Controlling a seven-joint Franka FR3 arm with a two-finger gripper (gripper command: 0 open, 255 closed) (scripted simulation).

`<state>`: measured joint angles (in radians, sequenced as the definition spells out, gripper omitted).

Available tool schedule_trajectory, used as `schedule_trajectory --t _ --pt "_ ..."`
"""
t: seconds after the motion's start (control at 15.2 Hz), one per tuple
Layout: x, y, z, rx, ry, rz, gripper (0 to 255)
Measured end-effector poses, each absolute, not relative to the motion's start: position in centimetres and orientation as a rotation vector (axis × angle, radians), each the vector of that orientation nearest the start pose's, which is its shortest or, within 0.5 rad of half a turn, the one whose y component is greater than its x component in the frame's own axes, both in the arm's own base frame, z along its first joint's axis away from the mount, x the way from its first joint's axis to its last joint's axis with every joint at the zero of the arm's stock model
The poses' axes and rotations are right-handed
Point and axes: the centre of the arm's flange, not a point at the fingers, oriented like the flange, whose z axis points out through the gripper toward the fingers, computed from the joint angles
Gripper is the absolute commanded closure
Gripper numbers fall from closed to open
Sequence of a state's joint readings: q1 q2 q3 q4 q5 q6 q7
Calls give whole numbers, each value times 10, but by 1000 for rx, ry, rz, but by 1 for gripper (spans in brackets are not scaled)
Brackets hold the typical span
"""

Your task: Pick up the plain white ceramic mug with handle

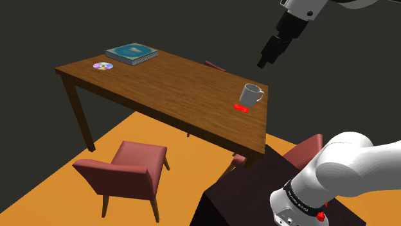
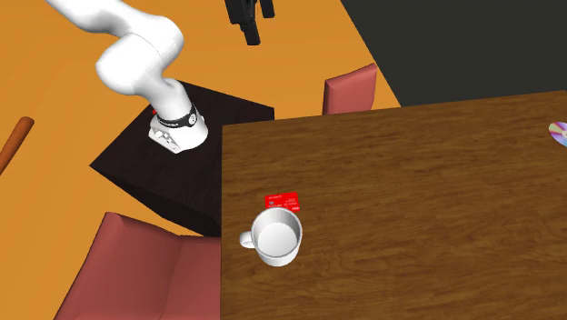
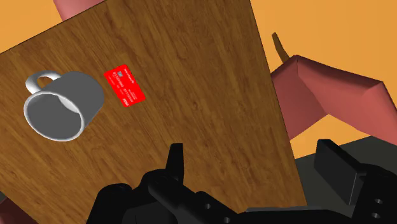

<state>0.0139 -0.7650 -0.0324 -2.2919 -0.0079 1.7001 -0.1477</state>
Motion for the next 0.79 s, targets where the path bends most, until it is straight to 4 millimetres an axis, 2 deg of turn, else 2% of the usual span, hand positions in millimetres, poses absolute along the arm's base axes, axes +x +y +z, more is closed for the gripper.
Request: schedule_trajectory --t 0.2,0.79 --pt "333 -20 618 -3123 -209 -261 0" --pt "392 -92 545 -3131 -180 -179 0"
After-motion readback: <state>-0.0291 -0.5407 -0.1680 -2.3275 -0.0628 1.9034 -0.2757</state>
